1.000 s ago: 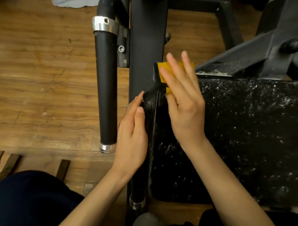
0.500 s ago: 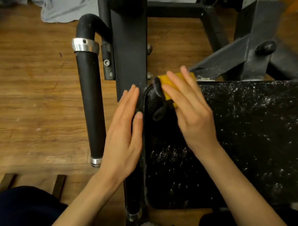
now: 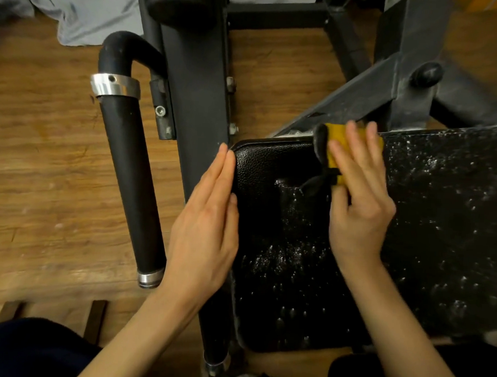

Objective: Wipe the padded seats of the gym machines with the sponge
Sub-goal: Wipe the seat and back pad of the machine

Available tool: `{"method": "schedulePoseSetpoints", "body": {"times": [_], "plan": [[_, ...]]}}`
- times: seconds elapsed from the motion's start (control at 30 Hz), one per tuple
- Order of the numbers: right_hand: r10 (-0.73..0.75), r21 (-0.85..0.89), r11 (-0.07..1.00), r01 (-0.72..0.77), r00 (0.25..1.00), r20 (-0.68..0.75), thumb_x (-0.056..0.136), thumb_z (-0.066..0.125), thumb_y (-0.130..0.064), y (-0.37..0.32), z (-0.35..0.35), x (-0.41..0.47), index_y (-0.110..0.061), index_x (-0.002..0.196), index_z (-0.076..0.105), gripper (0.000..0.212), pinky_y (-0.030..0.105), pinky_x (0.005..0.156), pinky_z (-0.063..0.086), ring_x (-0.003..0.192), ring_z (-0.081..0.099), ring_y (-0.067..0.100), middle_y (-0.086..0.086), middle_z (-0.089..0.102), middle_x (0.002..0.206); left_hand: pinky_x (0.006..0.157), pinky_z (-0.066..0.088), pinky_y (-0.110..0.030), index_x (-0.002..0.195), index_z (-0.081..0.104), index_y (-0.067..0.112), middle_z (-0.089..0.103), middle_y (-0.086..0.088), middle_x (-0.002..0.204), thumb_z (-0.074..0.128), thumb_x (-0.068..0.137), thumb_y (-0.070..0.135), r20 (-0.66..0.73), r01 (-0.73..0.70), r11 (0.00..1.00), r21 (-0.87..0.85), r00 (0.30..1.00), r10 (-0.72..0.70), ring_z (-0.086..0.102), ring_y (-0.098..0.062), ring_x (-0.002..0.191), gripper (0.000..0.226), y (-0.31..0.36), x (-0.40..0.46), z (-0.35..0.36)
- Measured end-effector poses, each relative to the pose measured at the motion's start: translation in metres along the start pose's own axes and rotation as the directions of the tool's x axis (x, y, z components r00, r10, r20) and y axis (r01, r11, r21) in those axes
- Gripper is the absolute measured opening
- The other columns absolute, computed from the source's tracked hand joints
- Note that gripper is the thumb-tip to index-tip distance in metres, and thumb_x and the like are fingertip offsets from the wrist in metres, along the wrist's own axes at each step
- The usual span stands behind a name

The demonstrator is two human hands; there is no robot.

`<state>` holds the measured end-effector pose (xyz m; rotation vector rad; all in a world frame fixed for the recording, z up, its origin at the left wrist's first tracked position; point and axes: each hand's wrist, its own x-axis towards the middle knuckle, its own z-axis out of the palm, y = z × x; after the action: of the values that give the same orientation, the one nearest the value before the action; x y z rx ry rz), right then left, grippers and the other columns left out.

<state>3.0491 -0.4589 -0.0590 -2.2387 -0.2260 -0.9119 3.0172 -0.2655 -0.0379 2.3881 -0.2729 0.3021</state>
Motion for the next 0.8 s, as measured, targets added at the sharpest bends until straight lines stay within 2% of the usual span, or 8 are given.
{"method": "schedulePoseSetpoints", "body": {"times": [0.1, 0.2, 0.27, 0.43, 0.53, 0.67, 0.73, 0.8], "plan": [[0.085, 0.053, 0.995, -0.082, 0.995, -0.061, 0.09, 0.044, 0.017, -0.037, 0.029, -0.012, 0.009, 0.127, 0.055, 0.04, 0.054, 0.116, 0.027, 0.141, 0.031, 0.041, 0.024, 0.047, 0.14, 0.114, 0.018, -0.009, 0.155, 0.022, 0.018, 0.019, 0.009, 0.162, 0.034, 0.099, 0.016, 0.003, -0.003, 1.0, -0.004, 1.0, 0.003, 0.02, -0.002, 0.146, 0.057, 0.0, 0.0, 0.0], [-0.127, 0.102, 0.988, 0.115, 0.985, 0.117, 0.102, 0.039, -0.002, -0.056, 0.043, -0.024, 0.007, 0.128, 0.055, 0.032, 0.055, 0.113, 0.031, 0.14, 0.033, 0.039, 0.022, 0.048, 0.14, 0.11, 0.017, -0.004, 0.155, 0.02, 0.018, 0.017, 0.008, 0.162, 0.035, 0.093, 0.008, 0.037, -0.011, 1.0, -0.003, 0.999, 0.011, 0.019, -0.001, 0.147, 0.064, -0.001, -0.001, -0.002], [-0.223, 0.056, 0.975, 0.216, 0.96, 0.172, 0.102, 0.039, -0.001, -0.032, 0.026, -0.023, 0.006, 0.128, 0.055, 0.031, 0.054, 0.114, 0.031, 0.139, 0.036, 0.038, 0.021, 0.049, 0.139, 0.11, 0.016, -0.004, 0.155, 0.02, 0.018, 0.017, 0.009, 0.162, 0.034, 0.096, 0.011, 0.035, -0.015, 1.0, 0.001, 0.999, 0.015, 0.018, 0.0, 0.146, 0.061, -0.001, -0.001, -0.002], [0.128, 0.021, 0.992, -0.127, 0.989, -0.078, 0.086, 0.045, 0.022, -0.005, -0.001, -0.031, 0.011, 0.126, 0.055, 0.043, 0.056, 0.115, 0.026, 0.141, 0.032, 0.039, 0.024, 0.047, 0.14, 0.11, 0.016, -0.003, 0.155, 0.021, 0.019, 0.018, 0.01, 0.162, 0.034, 0.099, 0.016, 0.012, -0.007, 1.0, -0.012, 1.0, 0.007, 0.019, 0.001, 0.146, 0.058, 0.0, -0.001, -0.001], [0.048, 0.094, 0.994, -0.048, 0.999, 0.009, 0.092, 0.044, 0.013, -0.047, 0.035, -0.047, 0.009, 0.126, 0.055, 0.036, 0.058, 0.115, 0.026, 0.142, 0.03, 0.038, 0.023, 0.045, 0.141, 0.109, 0.016, -0.002, 0.155, 0.022, 0.018, 0.018, 0.01, 0.162, 0.034, 0.099, 0.015, 0.015, -0.01, 1.0, -0.009, 1.0, 0.01, 0.019, 0.0, 0.146, 0.058, 0.0, -0.001, -0.001], [-0.238, 0.016, 0.971, 0.24, 0.948, 0.209, 0.101, 0.044, -0.001, -0.027, 0.019, -0.046, 0.002, 0.13, 0.053, 0.031, 0.053, 0.112, 0.033, 0.14, 0.036, 0.034, 0.017, 0.048, 0.141, 0.117, 0.021, -0.017, 0.155, 0.02, 0.016, 0.017, 0.008, 0.163, 0.039, 0.1, 0.019, 0.035, -0.02, 1.0, -0.004, 0.999, 0.02, 0.017, -0.001, 0.147, 0.058, -0.001, -0.001, -0.002], [-0.167, -0.056, 0.982, 0.18, 0.968, 0.187, 0.101, 0.038, 0.003, 0.004, -0.01, -0.045, 0.004, 0.128, 0.054, 0.032, 0.056, 0.114, 0.03, 0.139, 0.036, 0.037, 0.019, 0.048, 0.14, 0.121, 0.02, -0.031, 0.156, 0.017, 0.016, 0.011, 0.007, 0.164, 0.043, 0.102, 0.021, 0.065, -0.03, 0.999, 0.025, 0.997, 0.028, 0.011, -0.003, 0.149, 0.06, 0.0, 0.0, -0.004], [0.039, -0.066, 0.997, -0.034, 0.997, 0.068, 0.092, 0.045, 0.016, 0.018, -0.027, -0.043, 0.007, 0.129, 0.053, 0.039, 0.058, 0.114, 0.026, 0.142, 0.03, 0.038, 0.02, 0.046, 0.142, 0.123, 0.014, -0.04, 0.156, 0.015, 0.015, 0.006, 0.004, 0.164, 0.046, 0.101, 0.018, 0.104, -0.085, 0.993, 0.081, 0.992, 0.077, 0.004, -0.008, 0.151, 0.062, 0.003, 0.004, -0.006]]}}
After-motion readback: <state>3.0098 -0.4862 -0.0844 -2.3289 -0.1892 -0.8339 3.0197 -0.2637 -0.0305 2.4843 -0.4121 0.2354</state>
